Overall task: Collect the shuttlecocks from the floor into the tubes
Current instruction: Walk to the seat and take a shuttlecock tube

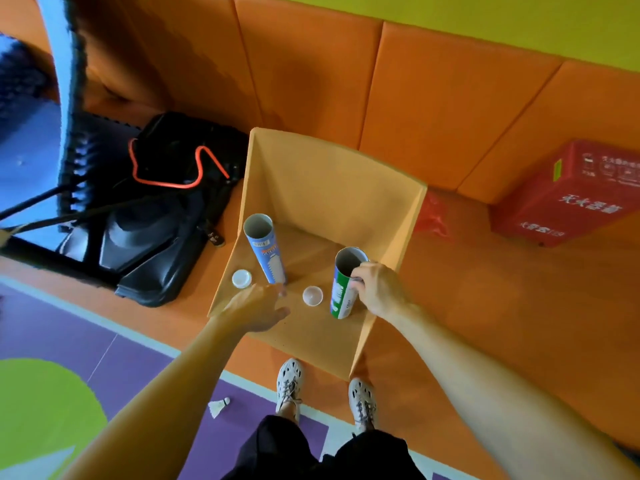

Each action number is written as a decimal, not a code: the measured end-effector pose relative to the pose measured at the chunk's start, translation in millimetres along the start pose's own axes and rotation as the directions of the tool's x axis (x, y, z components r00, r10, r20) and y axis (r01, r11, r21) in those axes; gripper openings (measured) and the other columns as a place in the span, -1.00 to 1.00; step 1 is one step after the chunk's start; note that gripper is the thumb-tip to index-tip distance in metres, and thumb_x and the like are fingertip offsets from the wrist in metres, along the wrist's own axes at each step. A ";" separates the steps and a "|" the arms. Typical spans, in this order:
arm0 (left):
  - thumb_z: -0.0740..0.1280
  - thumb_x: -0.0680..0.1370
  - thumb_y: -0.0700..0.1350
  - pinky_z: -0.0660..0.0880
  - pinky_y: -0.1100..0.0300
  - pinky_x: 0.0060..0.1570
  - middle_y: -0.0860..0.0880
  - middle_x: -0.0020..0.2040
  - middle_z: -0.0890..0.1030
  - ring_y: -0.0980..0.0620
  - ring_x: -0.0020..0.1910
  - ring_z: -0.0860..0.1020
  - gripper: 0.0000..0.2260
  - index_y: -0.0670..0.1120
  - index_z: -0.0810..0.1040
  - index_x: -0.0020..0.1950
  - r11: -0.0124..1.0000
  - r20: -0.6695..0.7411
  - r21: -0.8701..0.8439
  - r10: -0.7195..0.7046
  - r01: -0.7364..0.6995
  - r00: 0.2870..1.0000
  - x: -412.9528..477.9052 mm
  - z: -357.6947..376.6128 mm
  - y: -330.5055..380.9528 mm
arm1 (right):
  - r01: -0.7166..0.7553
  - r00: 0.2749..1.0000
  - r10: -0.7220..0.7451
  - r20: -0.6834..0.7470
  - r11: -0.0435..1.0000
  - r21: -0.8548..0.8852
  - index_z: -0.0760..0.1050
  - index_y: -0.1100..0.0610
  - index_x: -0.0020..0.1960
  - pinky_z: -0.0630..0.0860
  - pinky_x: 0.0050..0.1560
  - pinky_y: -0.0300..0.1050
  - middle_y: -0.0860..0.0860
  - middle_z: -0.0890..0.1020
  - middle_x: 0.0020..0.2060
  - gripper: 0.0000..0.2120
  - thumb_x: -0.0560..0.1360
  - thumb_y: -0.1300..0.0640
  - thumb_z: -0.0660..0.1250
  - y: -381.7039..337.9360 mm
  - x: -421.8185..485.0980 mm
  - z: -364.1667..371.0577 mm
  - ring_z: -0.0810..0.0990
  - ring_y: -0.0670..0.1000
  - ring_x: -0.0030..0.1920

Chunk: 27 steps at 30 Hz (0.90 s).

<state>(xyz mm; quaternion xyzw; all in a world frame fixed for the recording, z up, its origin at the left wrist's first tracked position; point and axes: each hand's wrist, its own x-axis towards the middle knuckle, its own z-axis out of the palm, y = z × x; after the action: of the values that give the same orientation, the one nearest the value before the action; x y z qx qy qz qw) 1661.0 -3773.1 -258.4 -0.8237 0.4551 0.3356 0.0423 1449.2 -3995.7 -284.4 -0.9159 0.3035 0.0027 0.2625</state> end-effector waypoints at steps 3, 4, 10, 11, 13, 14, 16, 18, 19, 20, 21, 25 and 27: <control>0.43 0.64 0.25 0.60 0.03 0.20 -0.01 0.47 0.59 -0.09 0.29 0.63 -0.43 0.06 0.45 0.59 0.996 -0.086 -0.092 -0.017 0.009 0.996 -5.7 16.3 22.4 | 0.124 0.992 -0.126 0.013 0.986 0.109 0.55 0.11 -0.26 0.49 -0.26 -0.02 -0.04 0.55 -0.27 -0.83 0.51 0.19 0.40 -3.1 -8.8 -9.0 0.53 0.03 -0.23; 0.46 0.62 0.25 0.58 0.01 0.24 -0.03 0.51 0.56 -0.10 0.34 0.61 -0.36 0.05 0.42 0.63 0.991 -0.118 -0.132 -0.023 0.007 0.993 -7.5 22.0 29.6 | 0.163 0.986 -0.168 0.019 0.977 0.138 0.57 0.12 -0.24 0.50 -0.24 -0.03 -0.03 0.56 -0.25 -0.85 0.51 0.20 0.43 -5.0 -12.1 -11.7 0.54 0.03 -0.23; 0.63 0.43 0.27 0.54 0.01 0.19 -0.01 0.41 0.60 -0.09 0.31 0.59 -0.12 0.09 0.33 0.65 0.948 -0.321 -0.317 -0.115 0.008 0.940 -20.7 54.2 63.0 | 0.300 0.951 -0.310 -0.010 0.912 0.279 0.55 0.15 -0.11 0.35 -0.24 -0.44 -0.09 0.55 -0.17 -0.88 0.54 0.24 0.47 -23.7 -26.3 -17.6 0.47 -0.14 -0.20; 0.65 0.41 0.26 0.53 0.08 0.11 0.04 0.32 0.63 -0.03 0.23 0.60 -0.15 0.14 0.35 0.61 0.927 -0.337 -0.376 -0.141 0.004 0.931 -22.3 59.4 66.0 | 0.308 0.947 -0.321 -0.005 0.904 0.295 0.53 0.13 -0.09 0.35 -0.23 -0.45 -0.12 0.54 -0.16 -0.88 0.54 0.25 0.47 -26.5 -27.7 -14.0 0.47 -0.15 -0.18; 0.67 0.38 0.24 0.47 0.22 -0.06 0.13 0.15 0.63 0.06 0.06 0.60 -0.23 0.19 0.41 0.49 0.880 -0.349 -0.475 -0.206 0.017 0.914 -24.5 67.8 68.2 | 0.317 0.941 -0.337 0.008 0.891 0.325 0.55 0.16 -0.04 0.39 -0.18 -0.43 -0.10 0.55 -0.13 -0.91 0.56 0.25 0.46 -33.2 -28.9 -4.9 0.50 -0.13 -0.15; 0.68 0.37 0.24 0.43 0.28 -0.14 0.15 0.07 0.63 0.09 -0.02 0.59 -0.29 0.19 0.44 0.42 0.865 -0.349 -0.500 -0.240 0.037 0.906 -24.9 71.4 67.0 | 0.317 0.940 -0.341 0.009 0.884 0.344 0.57 0.19 -0.03 0.41 -0.17 -0.38 -0.06 0.57 -0.12 -0.93 0.56 0.26 0.46 -37.1 -28.8 0.0 0.52 -0.10 -0.14; 0.68 0.35 0.21 0.41 0.27 -0.23 0.16 -0.06 0.62 0.09 -0.14 0.59 -0.39 0.20 0.45 0.27 0.848 -0.346 -0.523 -0.302 0.084 0.889 -26.3 80.4 61.5 | 0.333 0.938 -0.344 -0.040 0.863 0.380 0.59 0.23 0.00 0.46 -0.14 -0.32 0.02 0.60 -0.06 -0.94 0.55 0.27 0.45 -44.9 -29.9 9.9 0.56 -0.04 -0.14; 0.67 0.33 0.17 0.44 0.18 -0.26 0.14 -0.15 0.63 0.09 -0.23 0.59 -0.45 0.20 0.46 0.18 0.826 -0.337 -0.546 -0.369 0.139 0.866 -28.5 89.6 52.5 | 0.366 0.930 -0.329 -0.162 0.852 0.374 0.58 0.22 0.04 0.53 -0.13 -0.32 0.05 0.58 0.04 -0.91 0.54 0.28 0.43 -50.3 -32.7 19.6 0.59 -0.04 -0.13; 0.66 0.32 0.16 0.45 0.17 -0.28 0.14 -0.18 0.63 0.09 -0.26 0.59 -0.47 0.19 0.46 0.15 0.812 -0.327 -0.558 -0.406 0.172 0.853 -29.0 94.4 46.2 | 0.374 0.924 -0.313 -0.219 0.858 0.352 0.57 0.20 0.05 0.54 -0.14 -0.33 0.05 0.57 0.07 -0.89 0.54 0.28 0.42 -51.0 -32.6 24.5 0.58 -0.06 -0.14; 0.65 0.32 0.17 0.46 0.17 -0.30 0.13 -0.19 0.62 0.08 -0.27 0.60 -0.48 0.18 0.45 0.14 0.799 -0.312 -0.564 -0.438 0.206 0.843 -29.3 99.5 39.2 | 0.362 0.924 -0.290 -0.250 0.873 0.328 0.57 0.19 0.06 0.54 -0.16 -0.33 0.05 0.57 0.09 -0.88 0.54 0.29 0.41 -49.4 -31.0 31.6 0.57 -0.06 -0.16; 0.65 0.32 0.18 0.46 0.17 -0.30 0.12 -0.19 0.63 0.06 -0.26 0.61 -0.48 0.16 0.46 0.13 0.790 -0.295 -0.565 -0.463 0.239 0.836 -29.4 104.2 31.6 | 0.328 0.935 -0.262 -0.240 0.895 0.301 0.56 0.17 0.07 0.54 -0.18 -0.30 0.04 0.57 0.08 -0.88 0.53 0.28 0.40 -45.0 -28.4 41.7 0.57 -0.06 -0.17; 0.64 0.37 0.21 0.42 0.20 -0.34 0.04 -0.14 0.65 0.01 -0.23 0.62 -0.47 0.09 0.48 0.18 0.781 -0.248 -0.543 -0.500 0.308 0.830 -21.3 122.2 -2.1 | 0.060 0.992 -0.076 0.099 0.985 0.162 0.53 0.12 0.11 0.61 -0.14 0.01 0.02 0.55 0.08 -0.84 0.54 0.14 0.40 -16.5 -10.1 95.6 0.64 0.09 -0.15; 0.65 0.38 0.20 0.38 0.23 -0.36 0.04 -0.14 0.64 0.03 -0.24 0.59 -0.47 0.09 0.49 0.19 0.792 -0.256 -0.530 -0.490 0.303 0.833 -10.7 129.2 -18.8 | -0.026 0.976 0.010 0.216 0.997 0.073 0.51 0.15 0.17 0.51 -0.17 -0.05 0.04 0.53 0.14 -0.78 0.58 0.08 0.39 -7.0 3.0 123.6 0.66 0.17 -0.10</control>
<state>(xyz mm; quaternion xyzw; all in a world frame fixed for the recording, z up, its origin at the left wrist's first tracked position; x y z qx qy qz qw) 1605.3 -3706.0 -356.2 -0.9357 0.1728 0.2520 -0.1761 1474.6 -3933.0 -388.1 -0.8969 0.2815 0.0928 0.3283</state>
